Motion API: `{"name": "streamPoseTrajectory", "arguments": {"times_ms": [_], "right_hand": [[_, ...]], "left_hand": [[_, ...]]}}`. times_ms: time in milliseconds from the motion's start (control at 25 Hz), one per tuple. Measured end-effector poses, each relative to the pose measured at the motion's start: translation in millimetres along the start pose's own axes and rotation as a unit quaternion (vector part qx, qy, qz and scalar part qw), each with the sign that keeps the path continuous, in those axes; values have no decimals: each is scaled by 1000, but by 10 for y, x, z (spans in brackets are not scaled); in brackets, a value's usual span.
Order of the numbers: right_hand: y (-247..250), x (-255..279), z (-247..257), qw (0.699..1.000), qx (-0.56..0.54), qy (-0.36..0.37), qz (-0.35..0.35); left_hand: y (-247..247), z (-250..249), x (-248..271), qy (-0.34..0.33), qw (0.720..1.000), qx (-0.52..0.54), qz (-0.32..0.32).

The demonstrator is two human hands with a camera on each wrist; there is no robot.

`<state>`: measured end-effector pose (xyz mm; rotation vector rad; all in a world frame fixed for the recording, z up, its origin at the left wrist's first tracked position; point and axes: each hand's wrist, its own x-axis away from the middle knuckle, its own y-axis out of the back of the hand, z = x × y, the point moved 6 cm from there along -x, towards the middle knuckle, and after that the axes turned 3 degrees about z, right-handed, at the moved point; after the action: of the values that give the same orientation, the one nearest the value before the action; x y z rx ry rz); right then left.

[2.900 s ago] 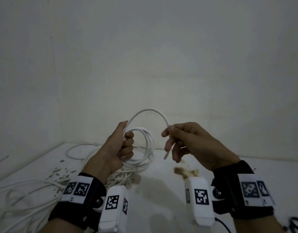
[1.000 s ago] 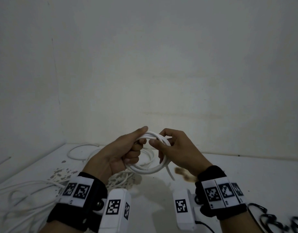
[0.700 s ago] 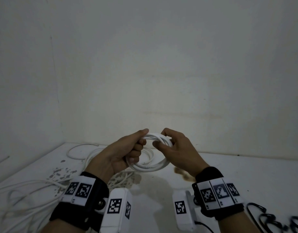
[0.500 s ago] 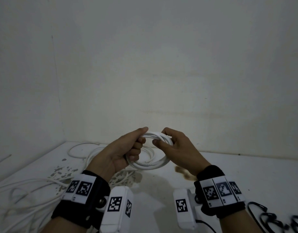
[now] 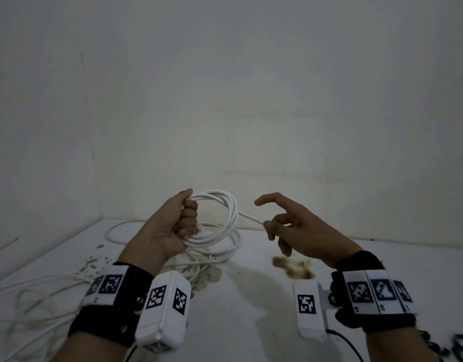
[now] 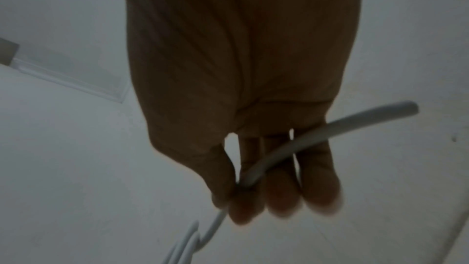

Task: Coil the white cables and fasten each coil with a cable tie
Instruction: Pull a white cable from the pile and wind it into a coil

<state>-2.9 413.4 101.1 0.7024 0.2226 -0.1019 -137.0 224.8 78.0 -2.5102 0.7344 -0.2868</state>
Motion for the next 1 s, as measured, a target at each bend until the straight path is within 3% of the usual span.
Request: {"name": "streamPoseTrajectory", "arguments": {"times_ms": [120,240,360,480,600,720,840,1000], "right_hand": [[31,15,63,999,46,7,0],[21,7,91,1000,-22,-10,-8],[-84,7,118,998,-35,-28,53],[-124,22,194,996,-25,5,85],[-101,0,282,997,62,45,1],[-202,-52,424,985,113,92,-92],[-425,-149,509,978,131,115,-113],[-497,-186,494,973,153,105,-140]], "left_hand": [[63,-63,12,-12,1000,15,-7],[80,-90,13,-19,1000,20,-9],[101,-72,-8,-15,999,45,-13],[102,-50,-33,-3,994,109,3],[52,-19,-43,-2,987,160,16],[-69,30,-38,-21,989,146,14],[-193,69,-21,-57,994,89,2],[-271,129,34,-66,994,90,3]]}}
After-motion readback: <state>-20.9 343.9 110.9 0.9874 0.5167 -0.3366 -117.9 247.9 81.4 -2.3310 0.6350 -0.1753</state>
